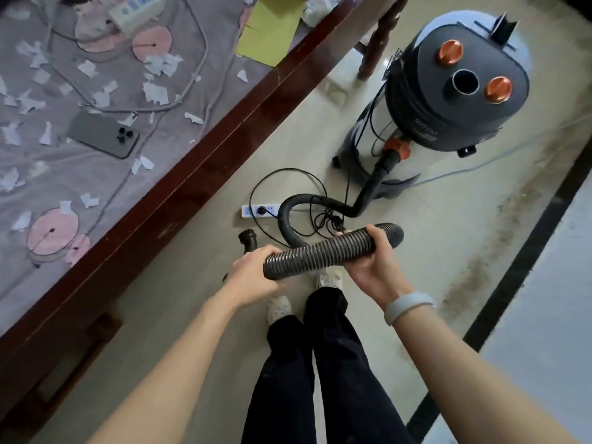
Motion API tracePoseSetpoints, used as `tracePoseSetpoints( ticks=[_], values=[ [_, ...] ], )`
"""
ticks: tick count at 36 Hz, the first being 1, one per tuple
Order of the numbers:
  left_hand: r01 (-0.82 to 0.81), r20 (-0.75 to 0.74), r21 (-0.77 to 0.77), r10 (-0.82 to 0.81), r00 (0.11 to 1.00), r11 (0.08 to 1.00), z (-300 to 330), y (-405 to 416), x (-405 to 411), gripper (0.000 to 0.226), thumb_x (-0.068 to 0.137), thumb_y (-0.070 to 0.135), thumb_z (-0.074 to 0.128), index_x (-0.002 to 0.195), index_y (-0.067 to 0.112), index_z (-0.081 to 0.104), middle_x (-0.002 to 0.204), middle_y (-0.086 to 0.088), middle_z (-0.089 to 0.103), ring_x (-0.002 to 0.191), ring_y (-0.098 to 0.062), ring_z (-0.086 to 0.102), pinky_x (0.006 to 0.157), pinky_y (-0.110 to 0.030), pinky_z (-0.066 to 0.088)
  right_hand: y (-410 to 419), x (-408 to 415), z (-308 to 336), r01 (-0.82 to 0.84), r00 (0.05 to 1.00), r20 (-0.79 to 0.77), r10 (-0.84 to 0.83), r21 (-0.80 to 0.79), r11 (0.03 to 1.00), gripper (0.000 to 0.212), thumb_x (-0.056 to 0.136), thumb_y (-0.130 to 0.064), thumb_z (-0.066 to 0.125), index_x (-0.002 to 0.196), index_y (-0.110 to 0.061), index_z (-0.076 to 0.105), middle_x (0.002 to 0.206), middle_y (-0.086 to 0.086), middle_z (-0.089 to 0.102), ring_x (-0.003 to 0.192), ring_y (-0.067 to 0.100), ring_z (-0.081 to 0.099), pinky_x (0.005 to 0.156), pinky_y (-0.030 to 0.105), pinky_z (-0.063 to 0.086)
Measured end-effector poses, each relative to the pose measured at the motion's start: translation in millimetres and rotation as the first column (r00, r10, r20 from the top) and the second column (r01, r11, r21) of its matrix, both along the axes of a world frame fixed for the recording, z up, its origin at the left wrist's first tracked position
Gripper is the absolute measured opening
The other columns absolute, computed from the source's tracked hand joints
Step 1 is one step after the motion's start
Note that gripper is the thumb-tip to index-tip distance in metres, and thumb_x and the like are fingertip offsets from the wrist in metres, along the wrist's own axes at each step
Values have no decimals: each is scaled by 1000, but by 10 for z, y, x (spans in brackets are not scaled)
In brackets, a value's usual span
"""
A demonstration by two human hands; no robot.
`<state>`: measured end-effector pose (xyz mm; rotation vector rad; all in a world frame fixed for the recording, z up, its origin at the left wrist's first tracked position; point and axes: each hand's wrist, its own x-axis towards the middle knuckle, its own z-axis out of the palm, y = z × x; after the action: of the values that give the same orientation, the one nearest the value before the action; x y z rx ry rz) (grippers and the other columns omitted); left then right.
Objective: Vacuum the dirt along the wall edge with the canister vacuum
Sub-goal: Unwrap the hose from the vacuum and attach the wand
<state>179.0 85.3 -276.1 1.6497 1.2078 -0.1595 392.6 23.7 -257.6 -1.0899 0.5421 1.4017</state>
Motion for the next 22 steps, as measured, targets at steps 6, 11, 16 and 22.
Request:
tracePoseSetpoints(
  ticks=[6, 11, 16, 22],
  values=[
    [168, 58, 348, -200, 978, 922, 434, 47, 404, 40, 78, 28, 72, 115, 32, 59, 105, 10, 62, 101, -15, 57, 92, -38, 42, -264, 380, 352, 123, 992, 38, -118, -162, 979, 18, 92, -22, 52, 86, -6, 46, 73, 11, 59, 74, 25, 59, 68, 38, 52],
    [264, 27, 431, -304, 952, 863, 665, 4, 869, 38, 82, 26, 68, 118, 23, 59, 110, 3, 63, 104, -22, 58, 91, -39, 42, -429, 864, 704, 179, 974, 177, -143, -205, 962, 15, 92, -22, 53, 87, -11, 44, 77, 7, 51, 71, 21, 54, 64, 37, 49],
    [204, 112, 444, -280, 953, 872, 941, -10, 1354, 37, 79, 25, 72, 113, 18, 60, 104, 1, 62, 99, -24, 58, 83, -40, 47, -602, 1472, 1105, 284, 938, 246, -246, -134, 949, 17, 92, -25, 55, 97, -13, 45, 78, 4, 52, 69, 18, 54, 52, 27, 52],
    [151, 268, 409, -277, 923, 900, 1354, -58, 2177, 36, 80, 20, 74, 113, 22, 59, 98, 6, 63, 91, -19, 60, 78, -36, 49, -780, 2197, 1546, 405, 883, 273, -383, -27, 914, 20, 95, -29, 54, 88, -11, 50, 80, 6, 57, 74, 19, 59, 63, 32, 57]
  ],
)
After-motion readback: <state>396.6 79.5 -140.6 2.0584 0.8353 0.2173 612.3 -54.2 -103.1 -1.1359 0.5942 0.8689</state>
